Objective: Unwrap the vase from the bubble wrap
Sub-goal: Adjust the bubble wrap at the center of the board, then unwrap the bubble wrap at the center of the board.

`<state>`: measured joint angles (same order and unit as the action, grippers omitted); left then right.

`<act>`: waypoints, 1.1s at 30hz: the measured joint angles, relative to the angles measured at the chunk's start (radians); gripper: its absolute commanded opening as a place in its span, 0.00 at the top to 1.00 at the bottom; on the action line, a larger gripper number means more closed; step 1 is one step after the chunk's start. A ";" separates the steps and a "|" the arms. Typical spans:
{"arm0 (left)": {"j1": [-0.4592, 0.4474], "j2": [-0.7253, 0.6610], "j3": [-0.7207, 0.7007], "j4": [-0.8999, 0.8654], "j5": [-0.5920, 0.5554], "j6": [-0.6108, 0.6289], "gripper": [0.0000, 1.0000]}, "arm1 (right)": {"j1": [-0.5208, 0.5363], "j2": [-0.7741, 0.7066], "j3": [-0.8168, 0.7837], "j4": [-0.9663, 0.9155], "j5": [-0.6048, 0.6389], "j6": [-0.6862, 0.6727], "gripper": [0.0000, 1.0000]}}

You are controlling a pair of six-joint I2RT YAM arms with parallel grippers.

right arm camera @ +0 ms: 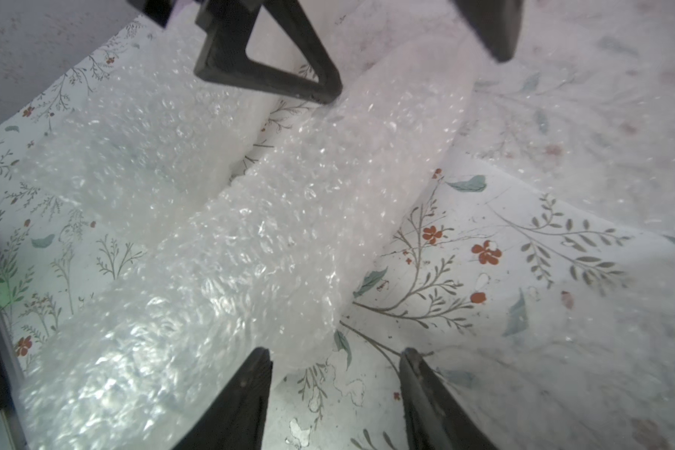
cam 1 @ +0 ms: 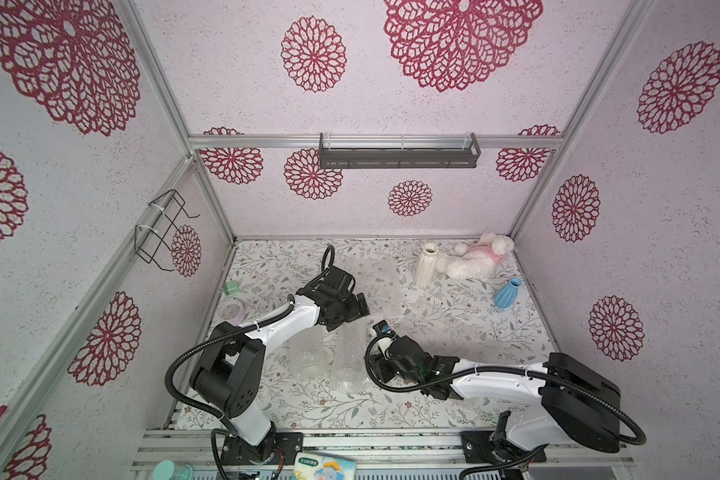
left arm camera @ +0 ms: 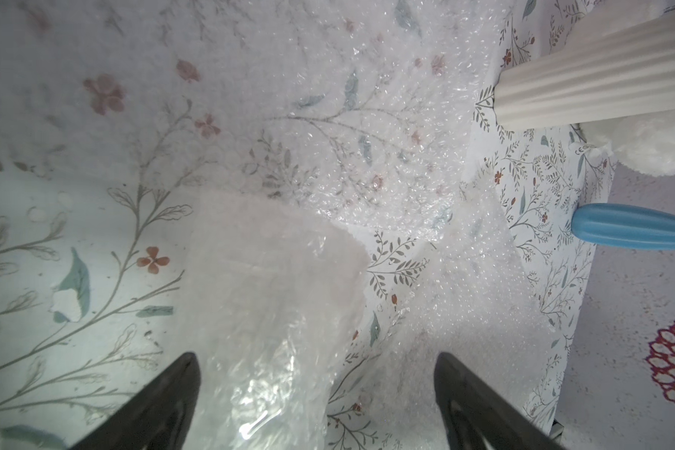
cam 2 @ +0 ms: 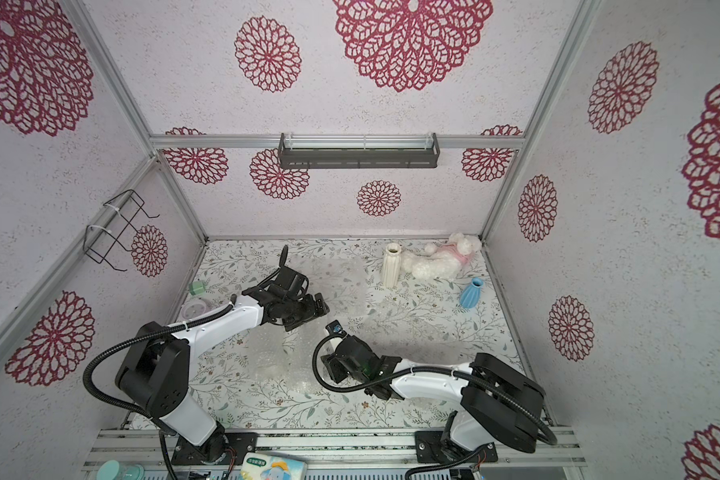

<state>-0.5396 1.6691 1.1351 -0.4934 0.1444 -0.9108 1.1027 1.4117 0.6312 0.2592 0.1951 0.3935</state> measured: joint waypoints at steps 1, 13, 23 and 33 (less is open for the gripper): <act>0.000 -0.004 0.000 -0.005 -0.001 0.003 0.04 | 0.000 -0.016 0.000 -0.004 0.013 0.000 0.44; 0.024 -0.131 0.013 -0.091 -0.008 0.071 0.03 | 0.000 -0.076 -0.002 0.009 0.086 0.037 0.47; 0.203 -0.310 -0.008 -0.171 0.042 0.141 0.03 | 0.058 0.019 0.129 -0.079 0.143 0.053 0.48; 0.292 -0.401 0.035 -0.262 0.128 0.232 0.03 | 0.208 0.189 0.432 -0.319 0.258 0.083 0.53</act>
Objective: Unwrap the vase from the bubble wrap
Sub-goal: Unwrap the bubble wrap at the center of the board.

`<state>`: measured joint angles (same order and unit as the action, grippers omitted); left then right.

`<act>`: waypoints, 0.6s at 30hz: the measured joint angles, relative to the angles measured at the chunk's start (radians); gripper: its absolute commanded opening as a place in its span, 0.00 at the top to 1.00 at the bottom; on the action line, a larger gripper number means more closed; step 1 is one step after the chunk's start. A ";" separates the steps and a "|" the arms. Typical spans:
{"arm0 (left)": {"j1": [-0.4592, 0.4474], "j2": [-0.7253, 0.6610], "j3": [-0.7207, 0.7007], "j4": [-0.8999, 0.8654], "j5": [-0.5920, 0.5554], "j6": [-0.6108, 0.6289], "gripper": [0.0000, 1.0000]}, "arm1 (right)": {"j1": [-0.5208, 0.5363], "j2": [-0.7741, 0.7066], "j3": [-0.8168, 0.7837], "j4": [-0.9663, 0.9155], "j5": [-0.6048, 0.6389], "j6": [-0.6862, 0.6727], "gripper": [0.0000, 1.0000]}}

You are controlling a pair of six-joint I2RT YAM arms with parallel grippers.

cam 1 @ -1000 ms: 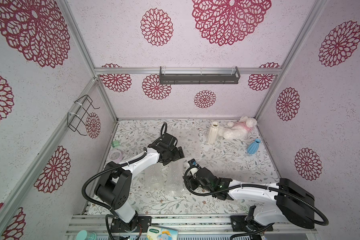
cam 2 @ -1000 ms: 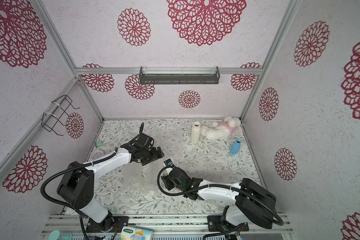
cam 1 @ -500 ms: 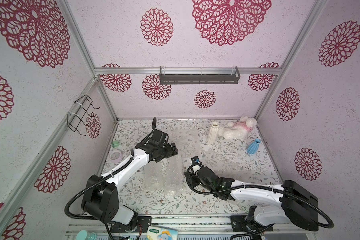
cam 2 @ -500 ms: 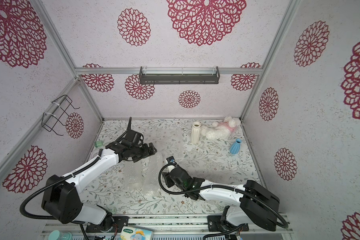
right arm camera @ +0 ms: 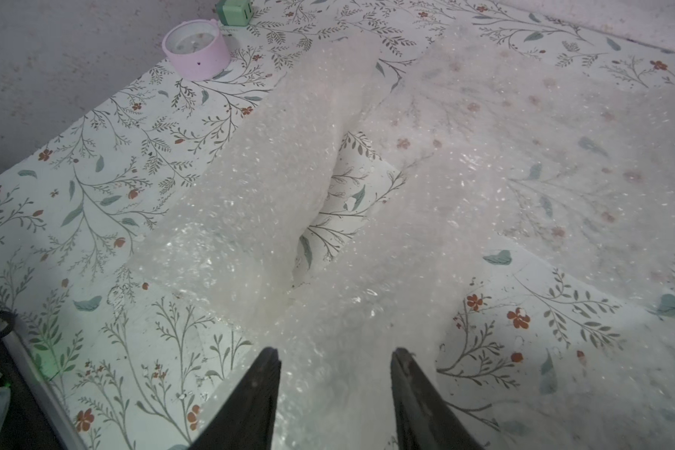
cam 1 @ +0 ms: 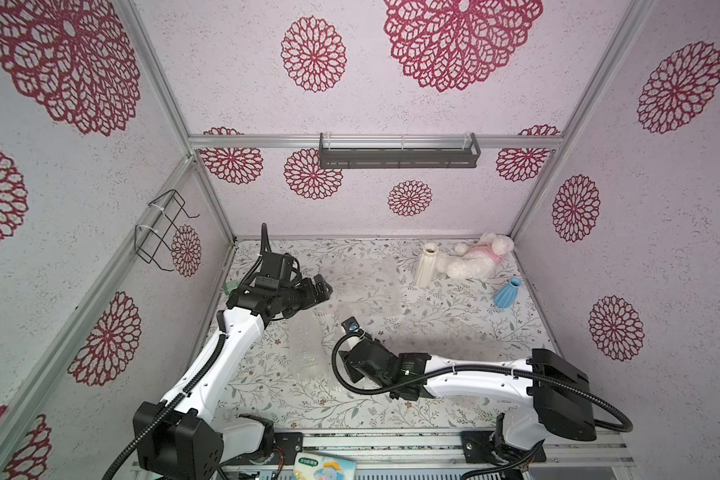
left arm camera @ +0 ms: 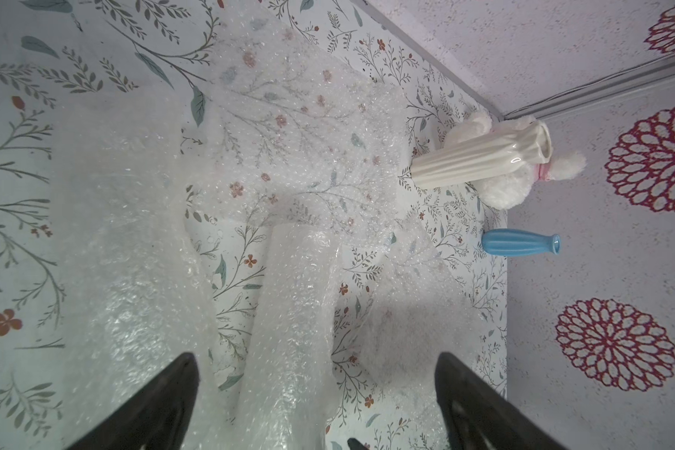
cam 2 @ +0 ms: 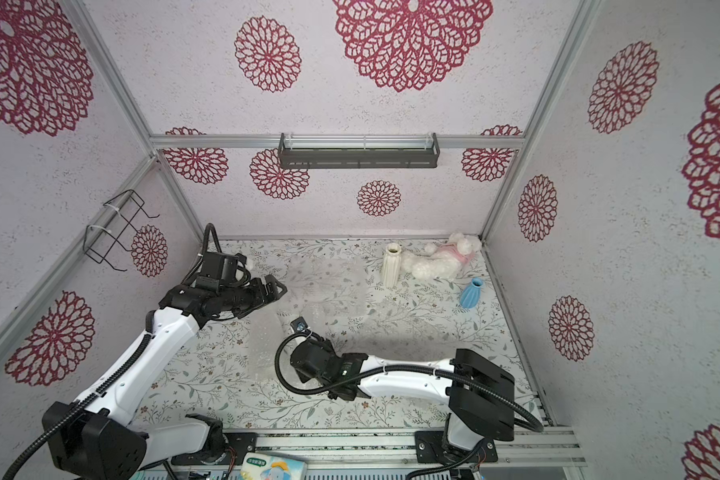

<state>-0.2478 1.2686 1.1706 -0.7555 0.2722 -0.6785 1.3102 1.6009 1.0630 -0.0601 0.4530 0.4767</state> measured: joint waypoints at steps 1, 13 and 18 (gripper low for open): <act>0.007 -0.007 -0.008 0.003 0.010 0.006 0.03 | 0.012 0.020 0.033 -0.030 0.013 0.008 0.53; 0.071 -0.047 -0.115 0.016 0.068 0.044 0.03 | 0.079 0.149 0.247 -0.317 0.089 0.139 0.61; 0.118 -0.064 -0.137 0.040 0.120 0.037 0.04 | 0.079 0.184 0.283 -0.367 0.095 0.189 0.68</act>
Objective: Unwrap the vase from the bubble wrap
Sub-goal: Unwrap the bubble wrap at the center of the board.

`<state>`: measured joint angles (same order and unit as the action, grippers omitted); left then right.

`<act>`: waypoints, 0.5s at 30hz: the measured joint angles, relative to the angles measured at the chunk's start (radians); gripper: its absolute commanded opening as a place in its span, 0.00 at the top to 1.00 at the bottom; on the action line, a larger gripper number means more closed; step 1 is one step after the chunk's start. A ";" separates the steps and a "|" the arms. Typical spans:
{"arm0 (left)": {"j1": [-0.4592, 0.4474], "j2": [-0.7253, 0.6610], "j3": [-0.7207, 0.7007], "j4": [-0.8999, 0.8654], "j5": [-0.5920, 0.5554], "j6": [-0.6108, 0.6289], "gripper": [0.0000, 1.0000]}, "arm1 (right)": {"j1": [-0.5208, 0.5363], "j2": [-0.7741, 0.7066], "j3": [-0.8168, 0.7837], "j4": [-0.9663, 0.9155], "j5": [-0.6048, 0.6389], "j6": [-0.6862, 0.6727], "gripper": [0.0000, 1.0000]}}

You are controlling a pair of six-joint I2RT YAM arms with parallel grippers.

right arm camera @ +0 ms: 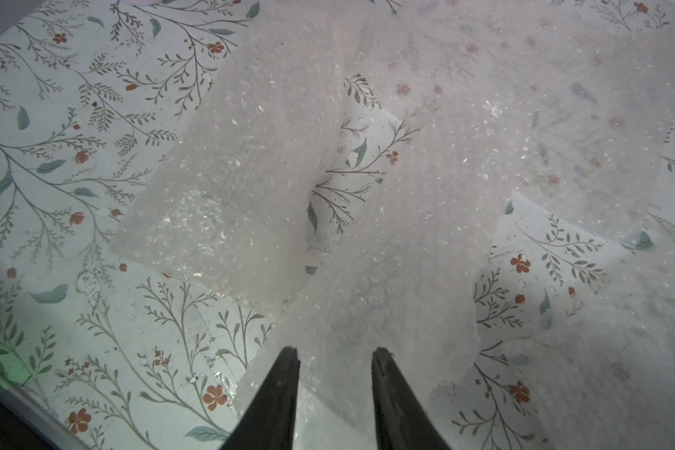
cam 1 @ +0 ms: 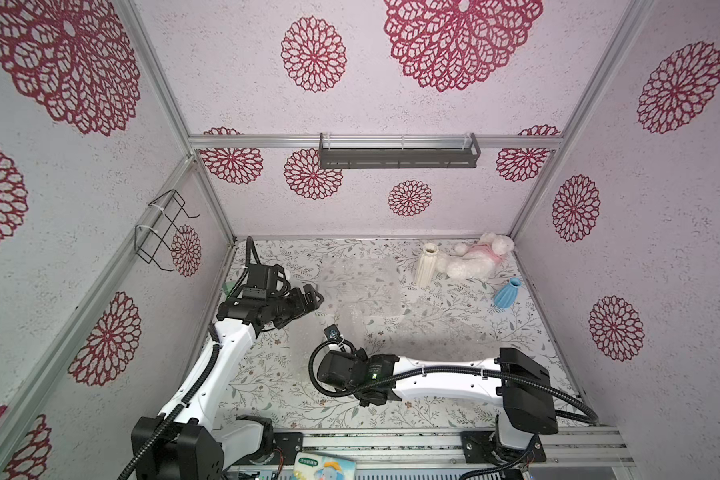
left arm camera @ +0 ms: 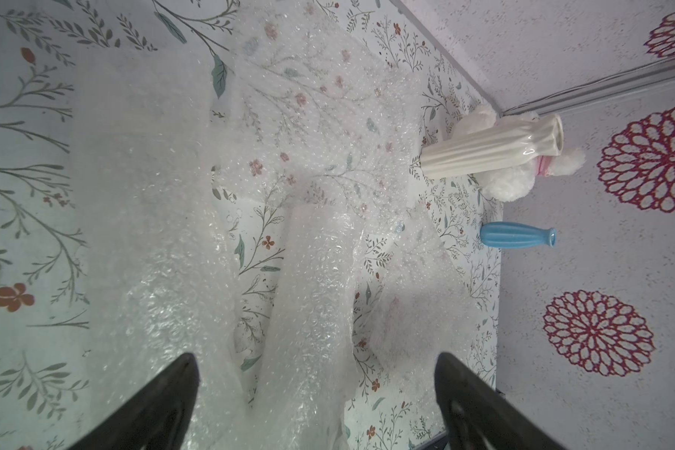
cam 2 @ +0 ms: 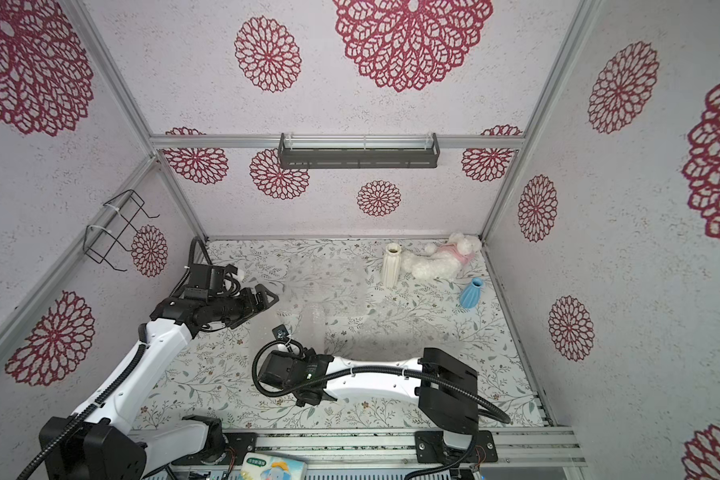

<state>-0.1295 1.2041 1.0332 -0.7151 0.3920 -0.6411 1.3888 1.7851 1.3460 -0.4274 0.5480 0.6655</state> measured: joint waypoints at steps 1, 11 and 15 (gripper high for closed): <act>0.005 -0.002 -0.005 0.004 0.010 -0.003 0.04 | 0.000 0.005 0.004 -0.005 0.000 0.008 0.68; 0.012 -0.022 -0.032 0.025 0.040 -0.017 0.04 | 0.000 0.006 0.002 -0.041 0.000 0.061 0.70; 0.012 -0.022 -0.034 0.034 0.042 -0.018 0.04 | 0.000 0.006 0.001 -0.043 0.000 0.071 0.72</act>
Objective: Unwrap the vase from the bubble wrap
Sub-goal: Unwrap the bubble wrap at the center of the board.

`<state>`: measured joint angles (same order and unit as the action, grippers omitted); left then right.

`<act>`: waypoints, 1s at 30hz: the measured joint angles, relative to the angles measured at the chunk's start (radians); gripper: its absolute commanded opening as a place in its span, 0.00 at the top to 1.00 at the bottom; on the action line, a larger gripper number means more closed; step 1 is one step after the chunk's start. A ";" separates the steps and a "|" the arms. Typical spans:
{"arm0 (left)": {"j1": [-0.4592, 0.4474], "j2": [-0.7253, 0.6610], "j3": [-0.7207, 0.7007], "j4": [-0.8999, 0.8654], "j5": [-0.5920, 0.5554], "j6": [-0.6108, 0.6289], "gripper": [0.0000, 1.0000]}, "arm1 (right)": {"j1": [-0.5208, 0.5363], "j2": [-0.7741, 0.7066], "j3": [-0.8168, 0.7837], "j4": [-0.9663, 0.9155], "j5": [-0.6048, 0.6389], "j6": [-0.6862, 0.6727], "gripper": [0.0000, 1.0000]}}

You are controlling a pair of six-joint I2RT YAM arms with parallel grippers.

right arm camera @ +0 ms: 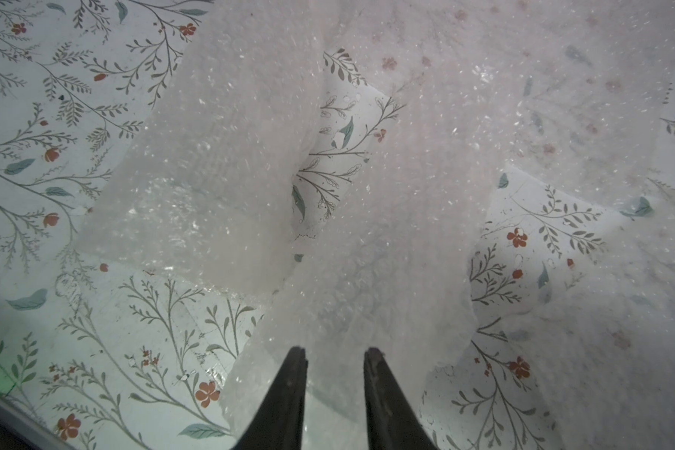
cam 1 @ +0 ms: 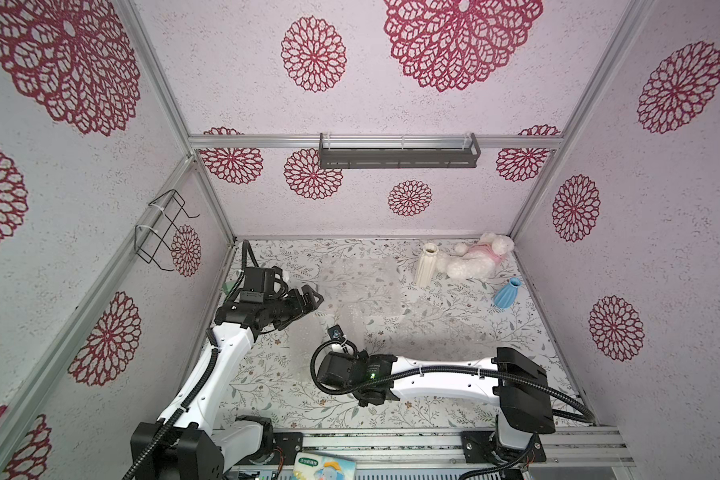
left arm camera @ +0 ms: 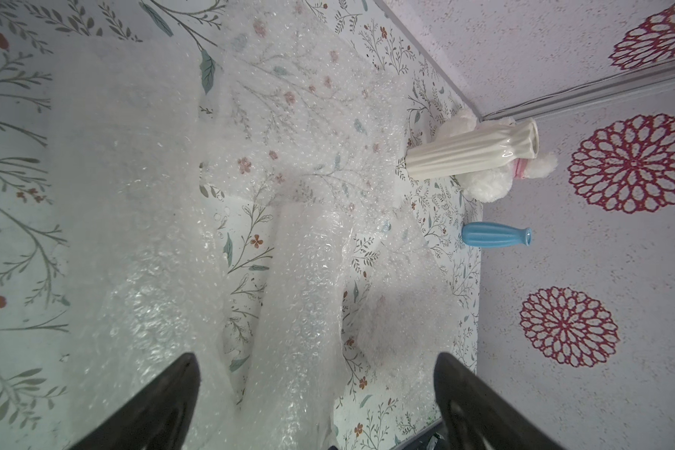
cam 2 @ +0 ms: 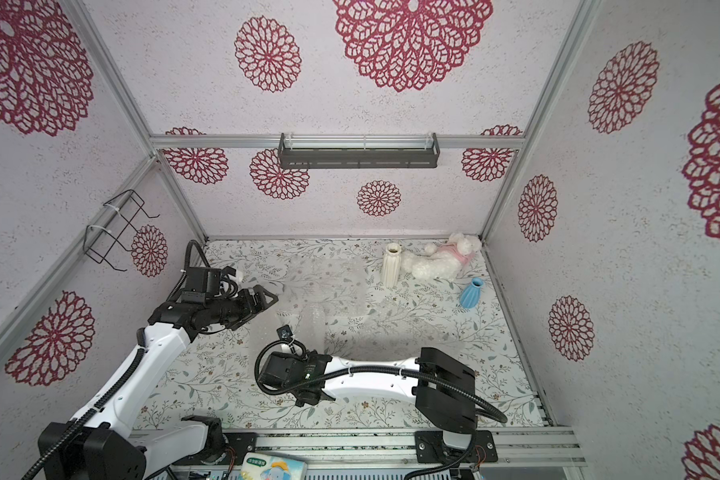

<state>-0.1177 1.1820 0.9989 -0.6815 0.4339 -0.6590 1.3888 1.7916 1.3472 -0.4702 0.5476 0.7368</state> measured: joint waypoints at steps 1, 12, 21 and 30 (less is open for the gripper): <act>0.000 0.000 0.000 0.002 0.001 0.000 0.04 | 0.000 0.000 -0.002 0.001 0.000 0.001 0.72; 0.000 -0.010 -0.002 0.011 0.005 -0.003 0.04 | 0.000 0.000 -0.019 -0.002 0.005 0.021 0.97; 0.000 -0.010 -0.017 0.015 0.009 -0.004 0.04 | 0.000 -0.006 -0.044 0.001 0.040 0.025 1.00; -0.007 -0.010 -0.017 0.016 0.010 -0.004 0.04 | -0.002 -0.093 -0.113 0.016 0.081 0.027 1.00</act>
<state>-0.1246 1.1721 0.9821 -0.6659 0.4442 -0.6628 1.3872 1.6981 1.2346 -0.4541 0.6289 0.7639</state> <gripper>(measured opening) 0.962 0.047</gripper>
